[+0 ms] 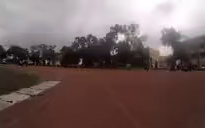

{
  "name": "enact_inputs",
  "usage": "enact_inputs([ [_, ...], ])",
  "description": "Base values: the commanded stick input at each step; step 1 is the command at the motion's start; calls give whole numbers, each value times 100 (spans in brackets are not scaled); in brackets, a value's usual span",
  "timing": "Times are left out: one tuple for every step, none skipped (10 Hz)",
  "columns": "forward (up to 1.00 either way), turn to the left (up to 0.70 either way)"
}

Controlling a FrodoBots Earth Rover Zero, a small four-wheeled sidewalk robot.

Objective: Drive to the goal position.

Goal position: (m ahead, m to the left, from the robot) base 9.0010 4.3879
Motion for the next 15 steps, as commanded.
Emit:
enact_inputs([
  [70,0],
  [70,0],
  [70,0],
  [70,0],
  [70,0],
  [70,0],
  [70,0],
  [70,5],
  [70,14],
  [70,12],
  [70,35],
  [70,35],
  [70,35],
  [70,32],
  [70,17],
])
